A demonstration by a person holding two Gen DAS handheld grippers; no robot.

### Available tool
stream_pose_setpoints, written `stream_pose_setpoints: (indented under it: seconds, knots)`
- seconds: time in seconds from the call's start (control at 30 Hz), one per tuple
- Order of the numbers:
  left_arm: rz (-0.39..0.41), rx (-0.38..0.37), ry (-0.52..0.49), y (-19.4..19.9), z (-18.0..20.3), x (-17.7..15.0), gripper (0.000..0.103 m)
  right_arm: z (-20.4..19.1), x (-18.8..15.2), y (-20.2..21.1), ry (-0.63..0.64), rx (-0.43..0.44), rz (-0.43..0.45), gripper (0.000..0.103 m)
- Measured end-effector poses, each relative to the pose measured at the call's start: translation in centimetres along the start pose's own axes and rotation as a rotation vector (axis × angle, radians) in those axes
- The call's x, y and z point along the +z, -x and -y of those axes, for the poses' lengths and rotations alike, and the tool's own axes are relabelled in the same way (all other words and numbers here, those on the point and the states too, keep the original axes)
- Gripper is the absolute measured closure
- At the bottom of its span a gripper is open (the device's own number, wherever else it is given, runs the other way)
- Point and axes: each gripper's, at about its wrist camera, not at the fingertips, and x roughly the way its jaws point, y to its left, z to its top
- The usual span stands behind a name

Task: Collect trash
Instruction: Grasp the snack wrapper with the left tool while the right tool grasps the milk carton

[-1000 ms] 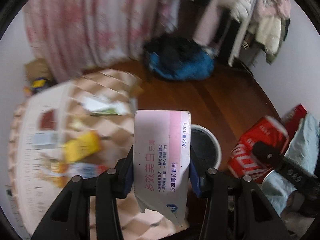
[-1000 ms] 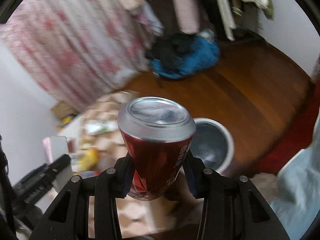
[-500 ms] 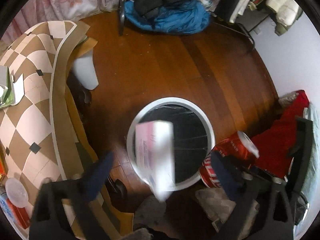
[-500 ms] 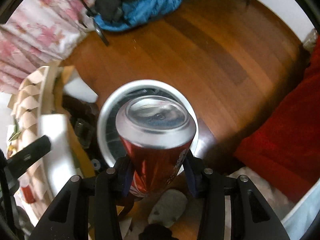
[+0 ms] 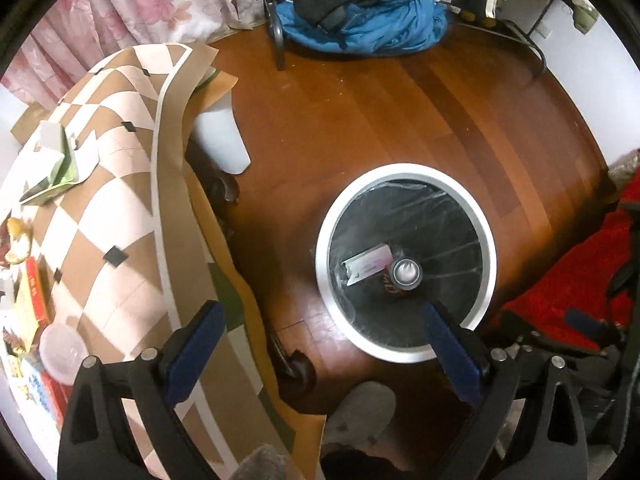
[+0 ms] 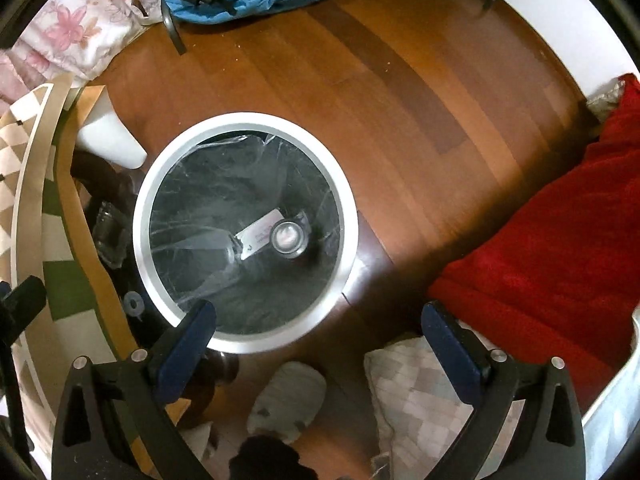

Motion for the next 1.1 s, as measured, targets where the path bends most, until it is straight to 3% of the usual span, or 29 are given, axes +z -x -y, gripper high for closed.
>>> stream_pose_setpoints:
  seconds: [0.3, 0.73, 0.97, 1.1]
  knots:
    - [0.062, 0.004, -0.013, 3.9, 0.2, -1.0, 0.002, -0.2, -1.7, 4.7, 0.016, -0.026, 0.042, 0.000]
    - [0.212, -0.027, -0.006, 14.3, -1.6, -3.5, 0.002, 0.3, -5.0, 16.2, -0.004, 0.025, 0.186, 0.000]
    - [0.309, -0.056, 0.082, 20.8, -6.7, -5.0, 0.002, -2.4, -7.4, 24.0, 0.007, 0.151, 0.276, 0.000]
    - [0.344, -0.016, 0.186, 22.8, -13.5, -7.0, 0.002, -7.1, -8.7, 26.9, 0.081, 0.222, 0.300, 0.000]
